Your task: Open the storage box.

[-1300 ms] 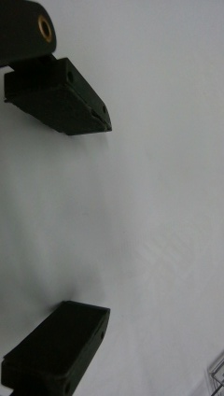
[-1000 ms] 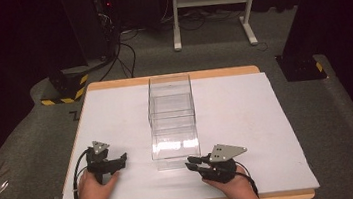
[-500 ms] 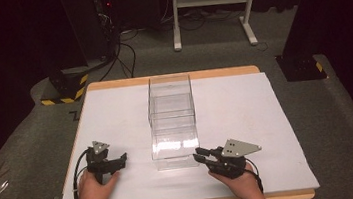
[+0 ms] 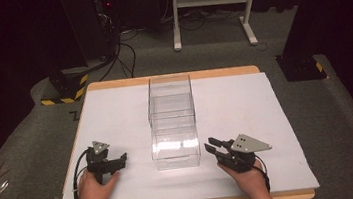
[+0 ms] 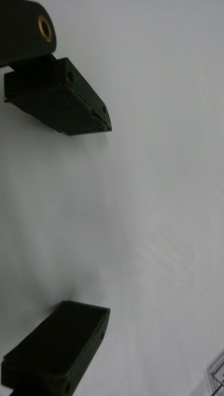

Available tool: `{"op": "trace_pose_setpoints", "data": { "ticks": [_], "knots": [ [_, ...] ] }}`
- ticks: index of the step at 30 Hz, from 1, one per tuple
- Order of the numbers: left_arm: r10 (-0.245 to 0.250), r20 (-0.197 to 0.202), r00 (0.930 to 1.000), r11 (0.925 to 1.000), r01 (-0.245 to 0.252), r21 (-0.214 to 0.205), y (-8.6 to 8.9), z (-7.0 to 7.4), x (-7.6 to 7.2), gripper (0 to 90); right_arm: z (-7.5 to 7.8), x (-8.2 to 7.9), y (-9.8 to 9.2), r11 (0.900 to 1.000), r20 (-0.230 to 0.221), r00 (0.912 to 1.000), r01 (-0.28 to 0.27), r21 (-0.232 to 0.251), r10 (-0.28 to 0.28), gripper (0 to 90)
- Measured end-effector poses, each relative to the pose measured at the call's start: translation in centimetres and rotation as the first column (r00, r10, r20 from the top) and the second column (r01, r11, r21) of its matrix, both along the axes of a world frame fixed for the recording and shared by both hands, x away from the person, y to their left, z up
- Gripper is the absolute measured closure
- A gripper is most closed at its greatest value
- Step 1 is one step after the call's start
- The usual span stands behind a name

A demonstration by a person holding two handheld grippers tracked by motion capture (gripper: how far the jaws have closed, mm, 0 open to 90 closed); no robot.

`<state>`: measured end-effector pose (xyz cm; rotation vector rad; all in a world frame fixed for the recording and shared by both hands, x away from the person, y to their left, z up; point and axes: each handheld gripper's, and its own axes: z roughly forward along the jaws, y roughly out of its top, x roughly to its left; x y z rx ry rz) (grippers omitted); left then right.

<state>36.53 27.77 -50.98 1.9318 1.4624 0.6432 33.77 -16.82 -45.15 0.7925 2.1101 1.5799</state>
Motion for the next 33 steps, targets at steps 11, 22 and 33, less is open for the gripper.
{"op": "trace_pose_setpoints", "data": {
  "ticks": [11, 22, 33],
  "knots": [
    [0.0, 0.0, 1.0, 1.0, 0.0, 0.0, 0.0, 0.0, 0.0, 10.3, -0.8, 1.4, -3.6, 0.9746, 0.016, 0.9793, 0.203, -0.095, -0.202, 68.0],
    [-0.001, -0.001, 1.0, 1.0, 0.001, 0.002, 0.0, 0.0, 0.0, 10.3, -3.8, 3.4, -5.1, 0.9254, -0.083, 0.9428, 0.296, -0.236, -0.323, 62.3],
    [-0.001, -0.001, 1.0, 1.0, 0.001, 0.002, 0.0, 0.0, 0.0, 10.3, -4.7, 3.9, -5.0, 0.9159, -0.13, 0.9303, 0.301, -0.266, -0.343, 60.8]
  ]
}}
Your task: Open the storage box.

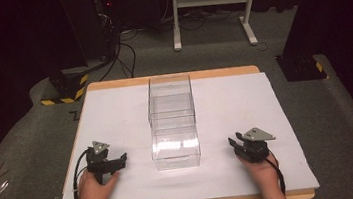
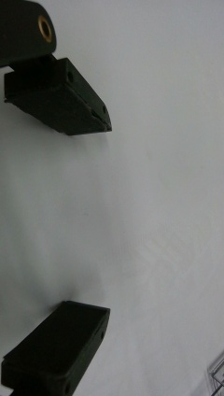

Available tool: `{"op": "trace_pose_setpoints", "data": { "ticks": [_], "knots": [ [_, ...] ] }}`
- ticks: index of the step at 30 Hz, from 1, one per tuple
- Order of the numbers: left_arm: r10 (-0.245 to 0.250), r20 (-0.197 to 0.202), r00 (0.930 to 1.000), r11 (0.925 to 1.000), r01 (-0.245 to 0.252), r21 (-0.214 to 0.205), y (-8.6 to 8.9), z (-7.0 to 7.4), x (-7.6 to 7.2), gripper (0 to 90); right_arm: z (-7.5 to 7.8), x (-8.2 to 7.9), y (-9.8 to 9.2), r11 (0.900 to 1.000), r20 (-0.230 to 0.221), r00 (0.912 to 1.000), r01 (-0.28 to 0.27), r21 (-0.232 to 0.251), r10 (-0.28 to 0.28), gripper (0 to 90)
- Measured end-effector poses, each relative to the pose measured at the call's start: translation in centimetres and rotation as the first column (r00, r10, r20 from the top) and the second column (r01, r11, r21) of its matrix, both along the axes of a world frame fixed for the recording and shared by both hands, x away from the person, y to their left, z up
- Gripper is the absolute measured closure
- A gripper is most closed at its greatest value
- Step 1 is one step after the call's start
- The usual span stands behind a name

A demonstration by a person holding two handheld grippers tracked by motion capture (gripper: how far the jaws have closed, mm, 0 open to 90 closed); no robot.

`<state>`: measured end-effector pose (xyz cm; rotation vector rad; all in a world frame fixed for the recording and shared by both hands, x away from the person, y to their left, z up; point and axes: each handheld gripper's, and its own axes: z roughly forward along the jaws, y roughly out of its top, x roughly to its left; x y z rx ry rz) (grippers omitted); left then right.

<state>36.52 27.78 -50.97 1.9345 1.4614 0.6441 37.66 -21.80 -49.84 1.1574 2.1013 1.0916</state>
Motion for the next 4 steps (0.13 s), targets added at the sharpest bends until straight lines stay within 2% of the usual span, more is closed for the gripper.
{"op": "trace_pose_setpoints", "data": {
  "ticks": [4],
  "knots": [
    [0.0, 0.0, 1.0, 1.0, 0.0, 0.0, 0.0, 0.0, -0.01, 10.3, -0.02, 0.07, 0.0, 1.0, -0.005, 1.0, 0.002, -0.002, -0.002, 59.9]
  ]
}}
